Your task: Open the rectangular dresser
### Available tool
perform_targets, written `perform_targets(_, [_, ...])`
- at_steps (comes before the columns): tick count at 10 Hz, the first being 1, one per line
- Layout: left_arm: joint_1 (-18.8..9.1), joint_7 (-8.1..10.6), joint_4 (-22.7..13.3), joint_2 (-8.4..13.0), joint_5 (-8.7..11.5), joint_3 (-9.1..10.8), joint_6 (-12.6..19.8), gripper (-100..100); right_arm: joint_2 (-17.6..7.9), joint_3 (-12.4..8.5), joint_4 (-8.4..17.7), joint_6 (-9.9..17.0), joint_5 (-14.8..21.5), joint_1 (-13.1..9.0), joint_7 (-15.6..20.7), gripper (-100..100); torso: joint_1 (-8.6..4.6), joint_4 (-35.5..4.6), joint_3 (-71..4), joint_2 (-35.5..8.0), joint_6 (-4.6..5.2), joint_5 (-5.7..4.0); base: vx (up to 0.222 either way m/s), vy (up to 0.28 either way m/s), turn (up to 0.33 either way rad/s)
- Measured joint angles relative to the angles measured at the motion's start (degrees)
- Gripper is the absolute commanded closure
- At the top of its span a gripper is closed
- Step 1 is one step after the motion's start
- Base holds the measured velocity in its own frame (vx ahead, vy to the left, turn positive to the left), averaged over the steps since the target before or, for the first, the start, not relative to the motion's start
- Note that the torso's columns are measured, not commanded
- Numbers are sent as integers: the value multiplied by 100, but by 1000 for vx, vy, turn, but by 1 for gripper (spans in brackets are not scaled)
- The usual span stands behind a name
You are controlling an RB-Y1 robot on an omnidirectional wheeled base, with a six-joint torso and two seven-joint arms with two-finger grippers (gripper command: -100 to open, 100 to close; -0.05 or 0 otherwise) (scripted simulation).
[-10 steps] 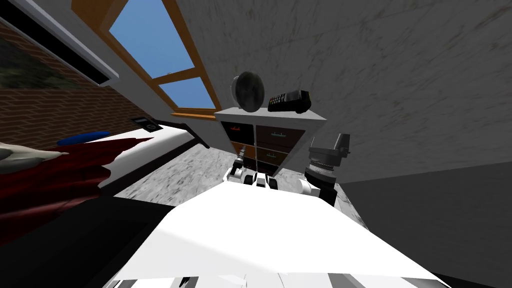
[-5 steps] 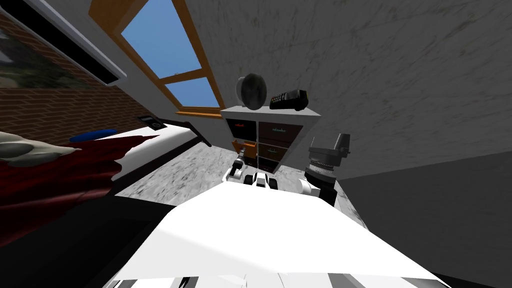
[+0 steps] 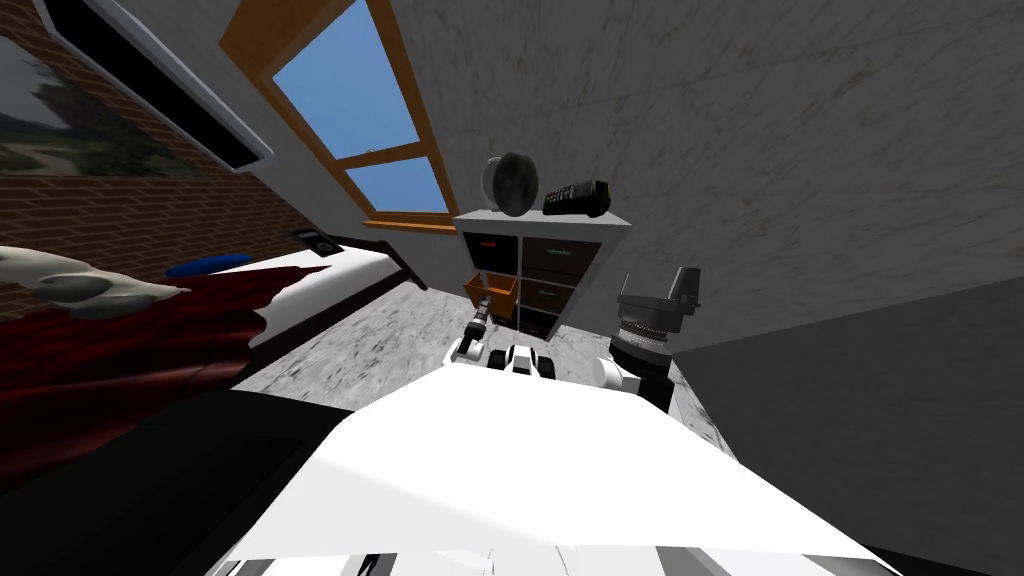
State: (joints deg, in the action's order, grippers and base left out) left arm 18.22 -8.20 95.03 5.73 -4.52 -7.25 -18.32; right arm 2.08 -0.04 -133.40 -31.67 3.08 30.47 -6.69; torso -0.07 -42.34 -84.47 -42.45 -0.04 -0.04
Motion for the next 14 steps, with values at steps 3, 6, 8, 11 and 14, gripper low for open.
perform_targets(3, [54, 26, 333, 44, 15, -14, 257, -100, 0, 0, -1, -1, 0, 3, 0, 0, 11, 24, -46, 73, 5, 6, 20, 2, -8])
perform_targets(6, [104, 42, 743, 77, 25, -36, 626, -100, 0, 0, -1, -1, 0, 2, 0, 0, 8, 1, -1, 3, 4, 4, 9, 1, -3])
perform_targets(8, [167, 61, 1021, 110, 35, -55, 872, -100, 0, 0, -1, -1, 0, 2, 0, 0, 4, -7, -1, 0, 2, -1, -12, -1, -11])
perform_targets(11, [269, 107, 1301, 181, 64, -79, 1167, 0, 0, 0, -1, -1, 0, 2, 0, 0, -3, -21, 8, -15, -1, -10, -3, -1, -4])
perform_targets(14, [286, 108, 1274, 182, 64, -80, 1186, 0, 0, 0, -1, -1, 0, 2, 0, 0, 1, -3, -6, 7, 4, -1, 0, 0, 0])
